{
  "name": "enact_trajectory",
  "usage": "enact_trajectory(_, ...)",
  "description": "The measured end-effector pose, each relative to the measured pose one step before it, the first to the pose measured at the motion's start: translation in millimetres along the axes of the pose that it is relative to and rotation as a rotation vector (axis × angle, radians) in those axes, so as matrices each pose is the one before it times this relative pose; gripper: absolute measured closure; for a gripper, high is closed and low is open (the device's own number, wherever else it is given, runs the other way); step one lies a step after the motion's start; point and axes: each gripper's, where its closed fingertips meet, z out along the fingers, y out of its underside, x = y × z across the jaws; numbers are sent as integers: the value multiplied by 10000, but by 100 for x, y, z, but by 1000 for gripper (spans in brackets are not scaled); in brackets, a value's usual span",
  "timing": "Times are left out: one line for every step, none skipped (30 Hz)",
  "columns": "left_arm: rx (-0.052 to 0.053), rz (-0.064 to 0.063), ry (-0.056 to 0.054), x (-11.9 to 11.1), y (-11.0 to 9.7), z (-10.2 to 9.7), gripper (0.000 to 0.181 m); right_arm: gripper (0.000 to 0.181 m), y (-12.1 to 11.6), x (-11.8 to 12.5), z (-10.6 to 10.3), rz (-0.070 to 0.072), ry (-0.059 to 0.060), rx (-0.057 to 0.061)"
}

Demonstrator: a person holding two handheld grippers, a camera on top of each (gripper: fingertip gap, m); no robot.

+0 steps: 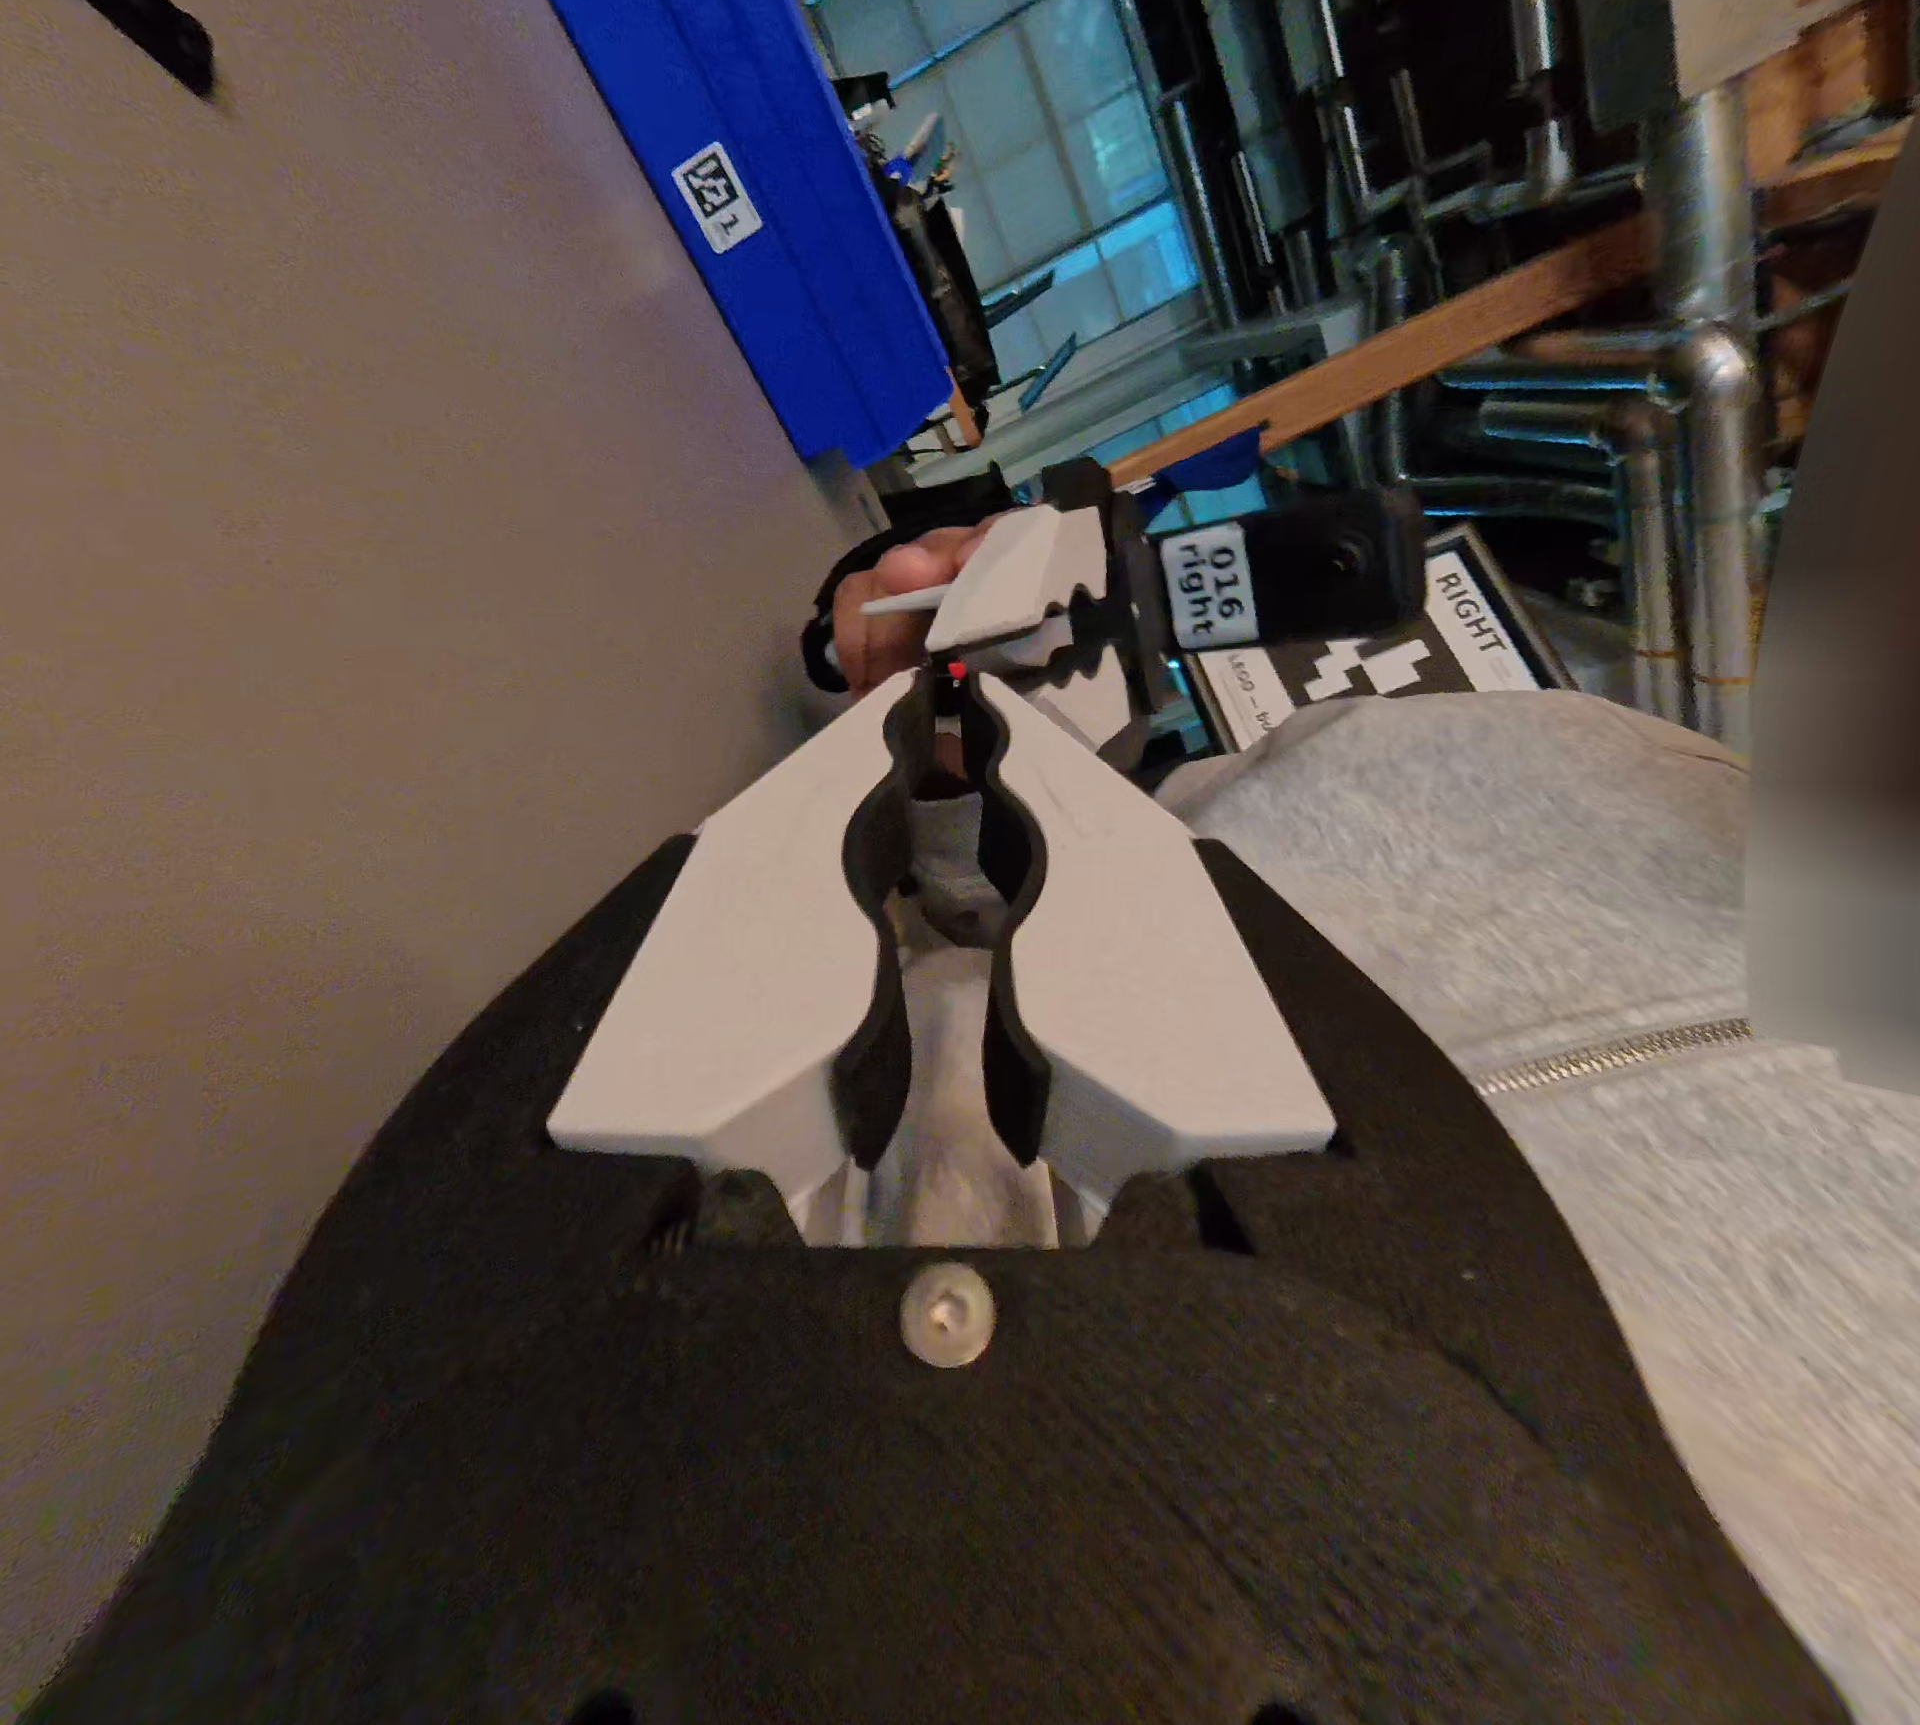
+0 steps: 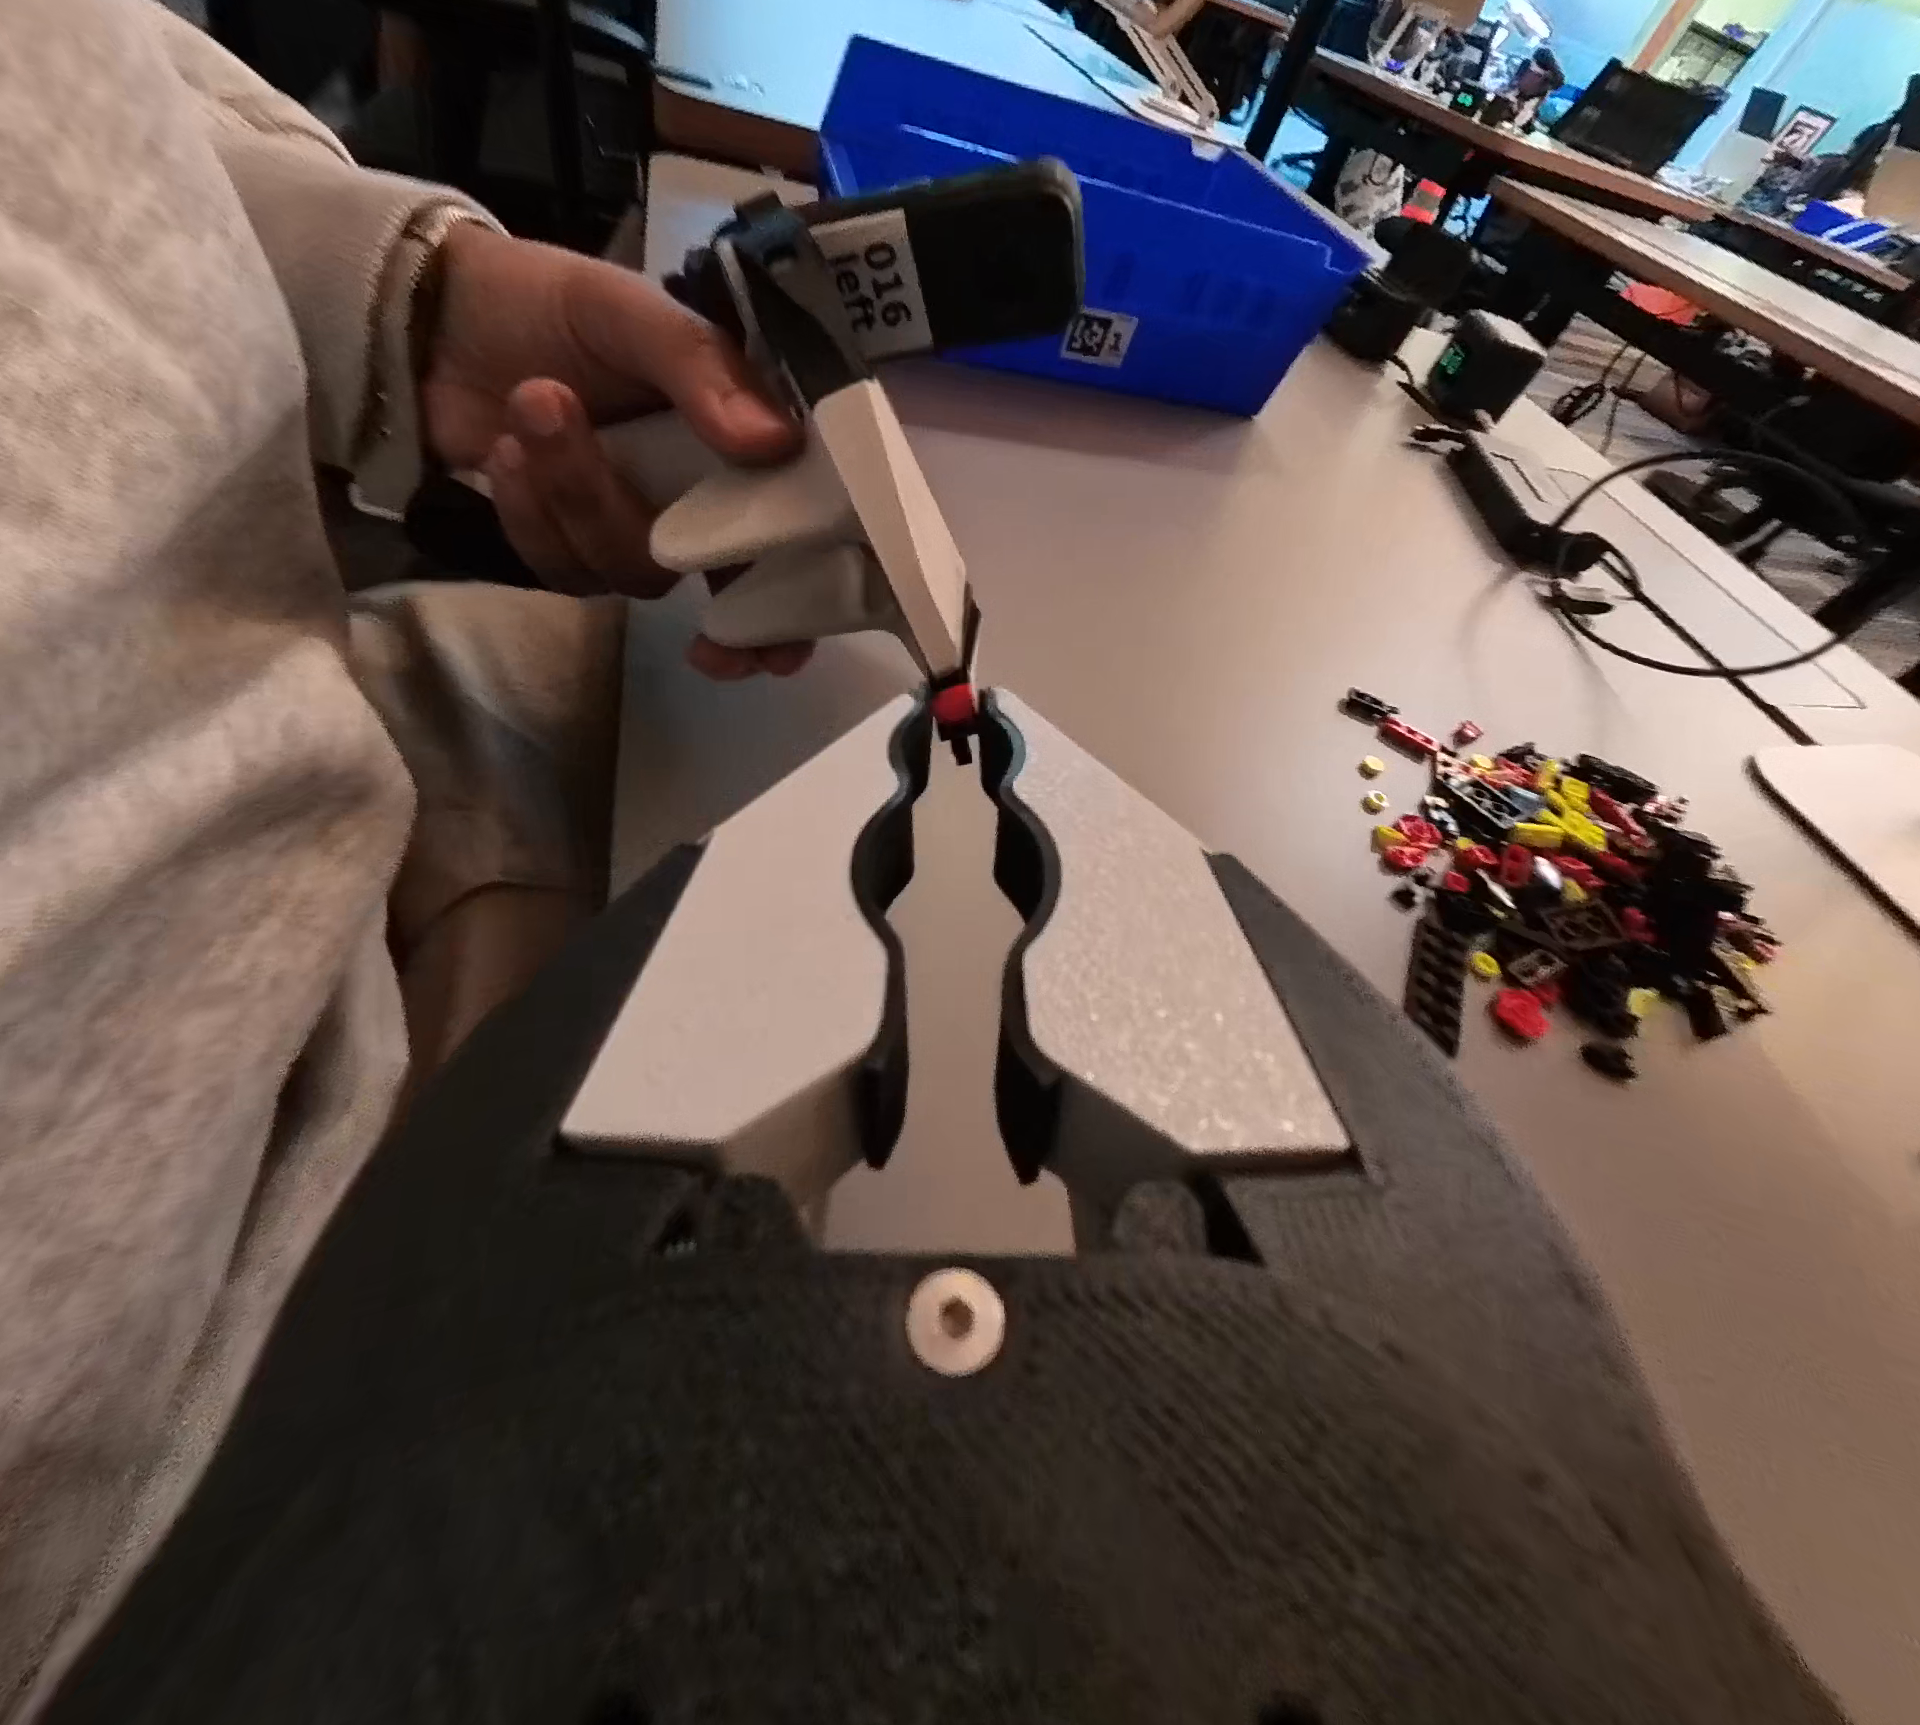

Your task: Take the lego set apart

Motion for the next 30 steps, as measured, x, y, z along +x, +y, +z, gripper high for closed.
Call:
enact_trajectory(95, 166, -259, -250, -73, 82, 177, 175, 284, 165, 57, -229, 157, -257)
enact_trajectory(76, 317, -368, -312, -47, 83, 177, 175, 327, 162, 80, -284, 184, -315)
enact_trajectory(39, 460, -431, -305, 4, 113, 177, 175, 331, 138, 92, -339, 212, -314)
enact_trajectory(39, 510, -489, -326, -21, 126, 177, 175, 322, 116, 114, -360, 231, -300)
enact_trajectory(-3, 473, -446, -250, 25, 129, 176, 175, 282, 89, 119, -369, 240, -259)
enact_trajectory(56, 408, -379, -161, -73, 105, 176, 175, 186, 129, 83, -341, 272, -188)
enact_trajectory(75, 317, -272, -54, -92, 99, 176, 175, 108, 147, 51, -286, 277, -132)
enact_trajectory(71, 232, -218, -15, -89, 85, 177, 175, 59, 143, 44, -230, 242, -84)
enact_trajectory(93, 201, -209, -53, -111, 62, 177, 175, 78, 135, 59, -172, 208, -56)
enact_trajectory(53, 184, -202, -111, -51, 58, 177, 175, 102, 106, 105, -99, 166, -60)
enact_trajectory(29, 148, -145, -106, -39, 51, 176, 175, 102, 70, 112, -49, 139, -40)
enact_trajectory(42, 36, -84, -120, -65, 30, 177, 175, 73, 83, 136, -42, 154, 11)
enact_trajectory(104, -96, -12, -70, -132, 15, 177, 175, 46, 114, 104, -48, 174, 34)
enact_trajectory(136, -146, 16, -53, -147, 34, 177, 175, 28, 137, 96, -40, 178, 33)
enact_trajectory(168, -128, 23, -31, -138, 43, 177, 175, 43, 141, 85, -38, 172, 10)
enact_trajectory(133, -119, 45, 5, -92, 57, 177, 174, 83, 126, 78, -55, 160, -30)
enact_trajectory(141, -129, 11, -47, -101, 75, 177, 174, 93, 108, 56, -45, 131, -70)
enact_trajectory(162, -71, -24, -75, -124, 69, 177, 175, 73, 84, 30, 31, 95, -128)
enact_trajectory(150, 30, -91, -128, -133, 48, 177, 175, 44, 79, 40, 62, 72, -153)
enact_trajectory(162, 91, -163, -180, -201, 48, 177, 176, 80, 76, 115, 24, 113, -156)
enact_trajectory(149, 156, -252, -232, -152, 114, 177, 176, 135, 100, 171, -47, 172, -187)
enact_trajectory(153, 145, -203, -161, -114, 125, 177, 176, 125, 141, 133, -148, 205, -169)
enact_trajectory(137, 88, -126, -67, -116, 101, 177, 176, 65, 140, 76, -199, 192, -116)
enact_trajectory(86, 121, -127, -59, -75, 79, 177, 176, 62, 103, 60, -163, 145, -94)
enact_trajectory(8, 288, -213, -153, 24, 66, 177, 176, 115, 15, 105, -109, 79, -123)
enact_trajectory(-33, 395, -261, -186, 81, 76, 177, 175, 129, -29, 109, -100, 64, -131)
enact_trajectory(8, 299, -196, -92, -7, 49, 177, 175, 67, 13, 65, -123, 95, -76)
enact_trajectory(19, 218, -138, -22, -51, 33, 176, 175, 0, 56, 15, -128, 83, -54)
enact_trajectory(14, 245, -136, 2, -59, 22, 176, 175, -21, 70, -31, -80, 59, -51)
enact_trajectory(9, 325, -216, -51, -65, 21, 176, 175, -15, 41, 12, -15, 39, -59)
